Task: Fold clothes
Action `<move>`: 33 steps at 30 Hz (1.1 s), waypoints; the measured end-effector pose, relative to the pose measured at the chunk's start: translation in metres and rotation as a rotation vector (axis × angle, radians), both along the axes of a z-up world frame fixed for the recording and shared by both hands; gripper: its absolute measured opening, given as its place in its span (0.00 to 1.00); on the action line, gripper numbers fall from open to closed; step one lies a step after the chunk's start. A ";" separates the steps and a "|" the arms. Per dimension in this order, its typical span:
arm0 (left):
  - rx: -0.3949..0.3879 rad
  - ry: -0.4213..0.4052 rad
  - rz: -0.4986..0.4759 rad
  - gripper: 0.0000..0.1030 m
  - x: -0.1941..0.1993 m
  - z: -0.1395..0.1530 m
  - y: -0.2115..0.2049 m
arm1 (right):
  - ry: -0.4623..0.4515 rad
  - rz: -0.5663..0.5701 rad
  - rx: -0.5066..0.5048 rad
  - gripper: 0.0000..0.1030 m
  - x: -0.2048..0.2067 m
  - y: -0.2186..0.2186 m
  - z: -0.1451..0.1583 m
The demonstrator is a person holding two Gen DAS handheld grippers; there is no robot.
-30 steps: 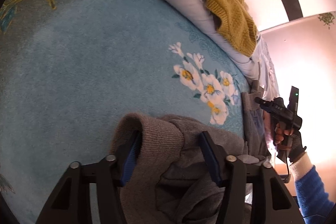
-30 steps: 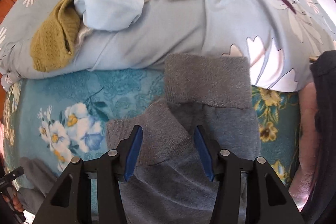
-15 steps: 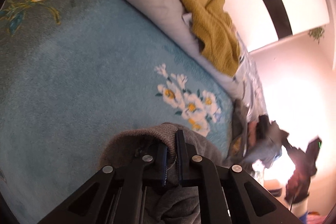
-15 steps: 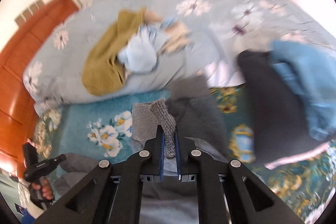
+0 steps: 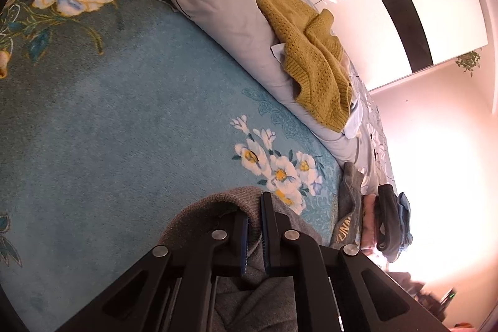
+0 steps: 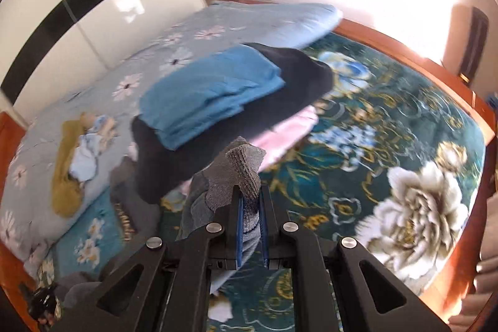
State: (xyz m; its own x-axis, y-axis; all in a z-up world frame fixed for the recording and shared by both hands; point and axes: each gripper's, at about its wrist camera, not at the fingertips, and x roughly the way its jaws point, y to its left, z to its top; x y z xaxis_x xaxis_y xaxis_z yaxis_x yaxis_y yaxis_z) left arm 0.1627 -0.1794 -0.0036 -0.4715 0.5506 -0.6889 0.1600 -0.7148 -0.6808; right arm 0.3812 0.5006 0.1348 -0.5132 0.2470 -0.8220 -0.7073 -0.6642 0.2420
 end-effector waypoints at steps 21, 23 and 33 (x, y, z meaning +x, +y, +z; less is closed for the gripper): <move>0.004 -0.043 0.013 0.07 -0.003 -0.020 -0.002 | -0.299 -0.051 0.147 0.34 -0.003 -0.009 -0.032; 0.009 -0.049 0.011 0.07 -0.006 -0.023 -0.001 | -0.231 0.067 0.144 0.35 -0.032 -0.034 -0.025; 0.047 -0.082 0.014 0.07 -0.008 -0.032 -0.001 | -0.172 0.624 -0.067 0.35 -0.264 -0.194 -0.099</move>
